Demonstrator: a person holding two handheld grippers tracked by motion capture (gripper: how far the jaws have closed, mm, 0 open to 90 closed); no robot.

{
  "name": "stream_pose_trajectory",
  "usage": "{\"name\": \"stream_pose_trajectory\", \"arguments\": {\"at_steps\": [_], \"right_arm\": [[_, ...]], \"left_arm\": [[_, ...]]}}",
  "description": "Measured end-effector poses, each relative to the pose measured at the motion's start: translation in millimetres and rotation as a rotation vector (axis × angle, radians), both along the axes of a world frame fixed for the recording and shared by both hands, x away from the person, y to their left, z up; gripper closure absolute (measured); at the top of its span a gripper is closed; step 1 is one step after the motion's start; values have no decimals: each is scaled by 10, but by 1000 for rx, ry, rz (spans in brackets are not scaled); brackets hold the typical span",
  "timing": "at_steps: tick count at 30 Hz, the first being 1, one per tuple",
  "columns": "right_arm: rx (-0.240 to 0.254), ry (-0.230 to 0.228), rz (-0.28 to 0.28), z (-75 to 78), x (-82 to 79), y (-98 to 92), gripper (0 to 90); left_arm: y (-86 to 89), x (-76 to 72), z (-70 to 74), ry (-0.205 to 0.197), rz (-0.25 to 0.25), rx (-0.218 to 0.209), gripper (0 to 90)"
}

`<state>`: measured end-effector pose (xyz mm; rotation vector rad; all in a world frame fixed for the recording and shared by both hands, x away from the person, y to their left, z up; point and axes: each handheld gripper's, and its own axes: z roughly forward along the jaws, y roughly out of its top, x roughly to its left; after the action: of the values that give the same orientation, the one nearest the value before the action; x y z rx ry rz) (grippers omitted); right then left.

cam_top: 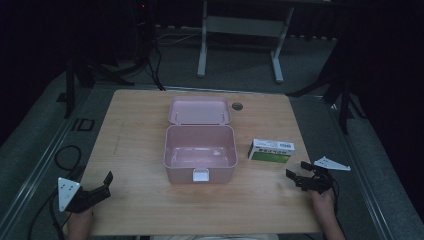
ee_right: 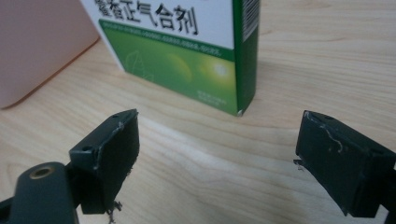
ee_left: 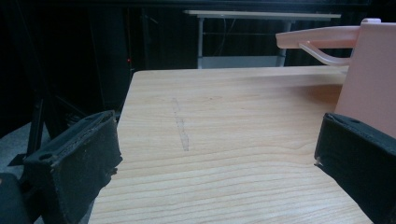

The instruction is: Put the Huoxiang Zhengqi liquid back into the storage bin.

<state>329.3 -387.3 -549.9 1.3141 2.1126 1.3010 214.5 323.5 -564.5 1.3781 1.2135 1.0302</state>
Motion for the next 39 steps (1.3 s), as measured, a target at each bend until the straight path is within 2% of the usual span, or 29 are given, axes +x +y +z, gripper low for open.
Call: {"name": "stream_pose_trajectory", "arguments": {"at_steps": [3, 4, 5, 6, 7, 10, 12, 14, 17, 20, 25, 28, 30, 33, 39], "right_arm": [[0, 0, 13, 3, 2, 3, 132], [-3, 12, 24, 6, 10, 6, 132], [16, 41, 55, 12, 30, 1, 124], [31, 50, 62, 16, 36, -7, 115], [30, 66, 82, 22, 46, -11, 106], [29, 76, 106, 22, 51, -14, 105], [-4, 71, 105, 21, 40, 10, 105], [-30, 77, 132, 22, 45, 42, 105], [-109, 80, 189, 22, 44, 119, 105], [-156, 97, 260, 28, 54, 177, 105], [-173, 166, 361, 34, 110, 218, 105], [-195, 219, 418, 55, 138, 244, 105], [-216, 237, 451, 82, 148, 261, 105], [-272, 261, 497, 137, 166, 293, 105], [-425, 315, 590, 297, 198, 397, 129]], "left_arm": [[0, 1, -1, -2, 0, -2, 2], [0, 1, -1, -1, 0, -4, 2], [0, 1, -1, -2, 0, -4, 2], [0, 1, -1, -2, 0, -5, 2], [0, 1, -1, -2, 0, -5, 2], [0, 3, 0, 0, -3, -5, 2], [1, 2, 0, 0, -4, -5, 2], [0, 2, 0, 0, -6, -3, 2], [0, 1, 0, 1, -7, -1, 2], [0, 0, 0, 1, -9, -2, 2], [1, 1, 0, 1, -14, -3, 2], [1, 1, 0, 1, -15, -2, 2], [1, 1, 0, 1, -16, -4, 2], [1, 1, 0, 2, -16, -3, 2], [0, 3, 1, 3, -17, -2, 2]]}}
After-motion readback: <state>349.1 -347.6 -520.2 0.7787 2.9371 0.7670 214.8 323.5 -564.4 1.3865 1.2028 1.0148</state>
